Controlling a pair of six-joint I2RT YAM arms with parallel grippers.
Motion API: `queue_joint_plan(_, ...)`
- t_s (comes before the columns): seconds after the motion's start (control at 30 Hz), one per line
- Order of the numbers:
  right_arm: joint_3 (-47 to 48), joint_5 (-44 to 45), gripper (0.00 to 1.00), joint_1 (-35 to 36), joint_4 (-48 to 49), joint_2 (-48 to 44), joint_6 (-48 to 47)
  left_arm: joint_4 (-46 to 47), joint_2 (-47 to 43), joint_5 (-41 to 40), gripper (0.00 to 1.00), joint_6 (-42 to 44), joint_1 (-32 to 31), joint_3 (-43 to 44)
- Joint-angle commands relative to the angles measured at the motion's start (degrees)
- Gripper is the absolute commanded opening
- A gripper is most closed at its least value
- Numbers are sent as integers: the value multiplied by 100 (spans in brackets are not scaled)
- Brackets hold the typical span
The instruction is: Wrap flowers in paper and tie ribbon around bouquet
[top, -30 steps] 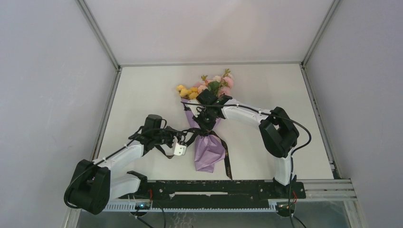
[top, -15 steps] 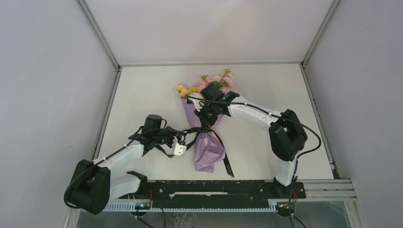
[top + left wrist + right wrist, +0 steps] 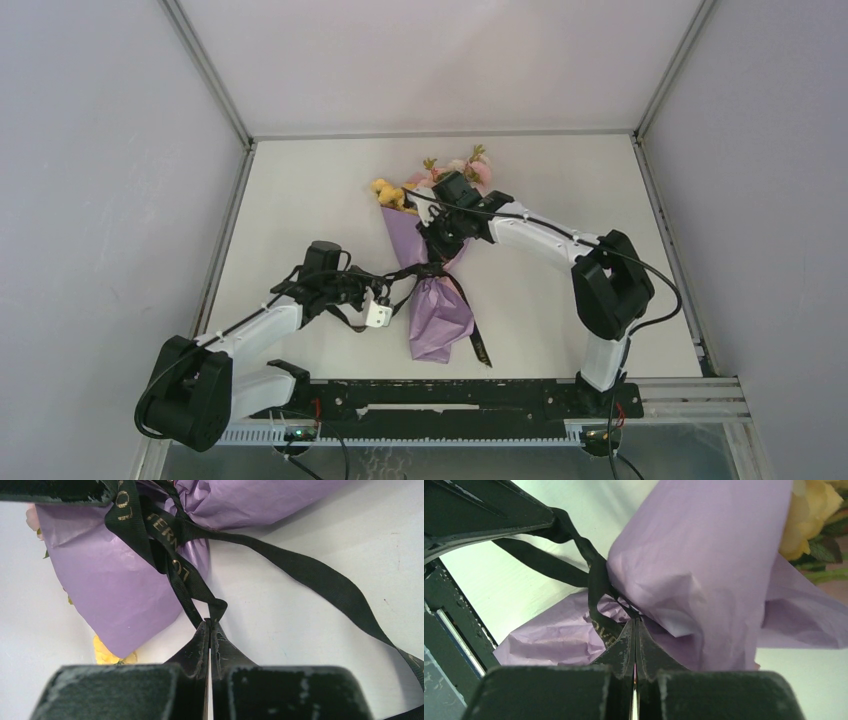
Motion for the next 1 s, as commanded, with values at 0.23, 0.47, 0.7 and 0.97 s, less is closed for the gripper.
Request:
queue_joint_plan(0.23,-557,-440,0,-308,971,-716,603,131,1,294,16,168,-54,100)
queue_joint_plan(0.47,-572,-534,0,-295,1198,-620,812,-880,-397,847,59,-258,-184,553)
queue_joint_plan(0.7,-645,-821,0,-431,1299,-679,1061,-236,-95,895,53,-2936,-572,1131)
queue_joint_plan(0.97,-640,-1495,11,-564,1016,-412,846,-160,347,538,58,-2116,-914,1111)
